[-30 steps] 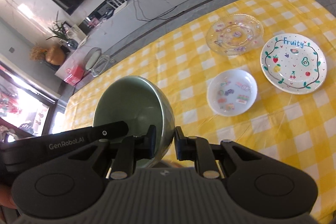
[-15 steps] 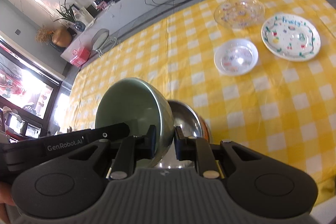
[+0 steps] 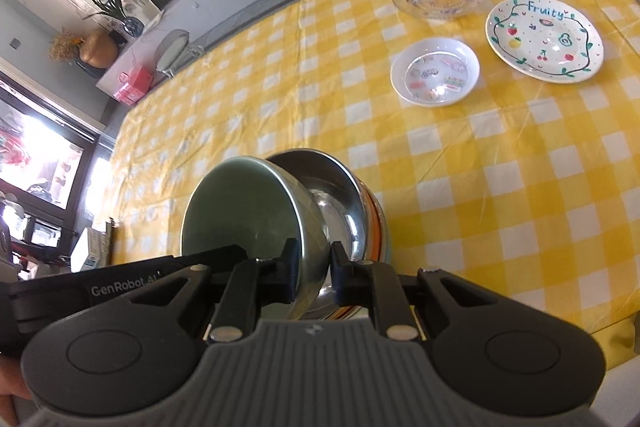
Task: Organize plates and bowls
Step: 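Lower the green bowl into the stacked steel bowls with both grippers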
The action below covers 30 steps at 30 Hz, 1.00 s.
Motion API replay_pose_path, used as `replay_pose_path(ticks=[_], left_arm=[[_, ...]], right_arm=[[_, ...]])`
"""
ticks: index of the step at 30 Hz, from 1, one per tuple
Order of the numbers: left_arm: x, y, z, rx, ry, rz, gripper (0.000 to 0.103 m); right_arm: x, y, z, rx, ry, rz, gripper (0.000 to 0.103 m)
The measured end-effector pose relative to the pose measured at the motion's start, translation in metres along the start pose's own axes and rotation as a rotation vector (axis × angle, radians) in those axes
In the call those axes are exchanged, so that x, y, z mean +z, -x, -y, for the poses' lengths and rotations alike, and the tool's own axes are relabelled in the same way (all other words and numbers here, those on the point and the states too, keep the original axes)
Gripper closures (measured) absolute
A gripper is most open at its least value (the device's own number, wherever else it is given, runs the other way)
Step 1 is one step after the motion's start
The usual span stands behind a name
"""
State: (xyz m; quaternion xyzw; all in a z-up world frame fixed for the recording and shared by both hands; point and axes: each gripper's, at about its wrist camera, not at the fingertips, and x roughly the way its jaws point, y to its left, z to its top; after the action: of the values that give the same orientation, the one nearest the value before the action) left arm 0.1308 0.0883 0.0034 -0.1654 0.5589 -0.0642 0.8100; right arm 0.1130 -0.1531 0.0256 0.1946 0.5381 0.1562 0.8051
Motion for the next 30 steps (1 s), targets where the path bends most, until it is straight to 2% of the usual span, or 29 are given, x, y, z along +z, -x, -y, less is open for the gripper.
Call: replay_pose_path(ticks=[6, 15, 18, 26, 30], left_arm=[[0.003, -0.012, 0.0, 0.033, -0.013, -0.023, 0.095], [0.008, -0.015, 0.01, 0.109, -0.116, -0.032, 0.094], [0.008, -0.016, 0.013, 0.123, -0.137, -0.031, 0.094], [0.009, -0.018, 0.016, 0.152, -0.165, -0.021, 0.093], [0.009, -0.018, 0.021, 0.179, -0.196, -0.007, 0.093]], right_arm=[[0.004, -0.017, 0.0, -0.04, 0.015, -0.029, 0.091], [0.005, -0.03, -0.018, -0.131, 0.146, -0.039, 0.092], [0.003, -0.032, -0.025, -0.167, 0.204, -0.033, 0.092], [0.003, -0.033, -0.029, -0.197, 0.258, -0.028, 0.092], [0.003, -0.029, -0.033, -0.233, 0.3, 0.013, 0.09]])
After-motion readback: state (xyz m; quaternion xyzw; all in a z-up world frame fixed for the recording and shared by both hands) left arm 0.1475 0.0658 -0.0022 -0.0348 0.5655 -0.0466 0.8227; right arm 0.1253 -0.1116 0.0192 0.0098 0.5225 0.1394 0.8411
